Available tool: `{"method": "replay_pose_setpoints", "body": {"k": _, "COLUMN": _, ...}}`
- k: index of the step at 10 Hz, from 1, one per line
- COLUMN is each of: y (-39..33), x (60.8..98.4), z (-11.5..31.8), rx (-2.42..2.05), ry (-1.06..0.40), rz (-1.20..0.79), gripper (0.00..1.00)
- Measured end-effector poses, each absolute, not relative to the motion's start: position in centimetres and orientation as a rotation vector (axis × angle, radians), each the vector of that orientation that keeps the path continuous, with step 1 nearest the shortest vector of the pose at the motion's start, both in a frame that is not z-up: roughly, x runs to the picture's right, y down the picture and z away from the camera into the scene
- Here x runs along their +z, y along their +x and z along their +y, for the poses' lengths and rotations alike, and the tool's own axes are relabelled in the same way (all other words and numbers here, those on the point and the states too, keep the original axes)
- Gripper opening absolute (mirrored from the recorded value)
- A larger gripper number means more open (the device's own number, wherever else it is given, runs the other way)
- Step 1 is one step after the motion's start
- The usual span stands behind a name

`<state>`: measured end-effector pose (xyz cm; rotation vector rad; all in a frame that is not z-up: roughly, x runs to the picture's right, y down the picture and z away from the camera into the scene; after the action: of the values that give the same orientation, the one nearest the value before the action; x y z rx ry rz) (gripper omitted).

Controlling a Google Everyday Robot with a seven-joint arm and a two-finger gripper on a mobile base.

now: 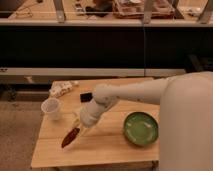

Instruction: Place the pepper on the white sponge

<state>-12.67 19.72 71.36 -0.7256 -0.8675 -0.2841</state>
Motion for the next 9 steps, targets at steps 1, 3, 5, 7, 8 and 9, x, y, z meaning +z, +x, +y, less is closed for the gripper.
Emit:
{"method": "replay_pose_setpoints", "body": {"k": 1, "y": -10.9, "x": 71.1, "z": 19.4, "rx": -0.26, "ry": -0.711, "rz": -0.846, "gripper": 0.25}}
{"method": "replay_pose_setpoints", "body": {"k": 3, "y": -7.7, "x": 70.6, "z": 19.0, "rx": -0.221, "ry": -0.689, "rz": -0.808, "gripper": 0.25}}
{"method": "replay_pose_setpoints", "body": {"k": 5, "y": -4.1, "x": 69.9, "z": 18.8, "rx": -0.178, "ry": -0.668, "rz": -0.763, "gripper": 0.25}}
{"method": "replay_pose_setpoints", "body": {"k": 7, "y": -1.6, "x": 69.4, "z": 18.6, "rx": -0.138, "ry": -0.647, "rz": -0.731, "gripper": 0.25}}
{"method": "replay_pose_setpoints", "body": {"k": 8, "y": -0.6, "x": 69.2, "z": 18.4, "rx": -0.116, "ry": -0.633, "rz": -0.718, "gripper": 0.25}}
{"method": "replay_pose_setpoints", "body": {"k": 9, "y": -0.1, "x": 69.0, "z": 18.4, "rx": -0.105, "ry": -0.628, "rz": -0.715, "gripper": 0.25}}
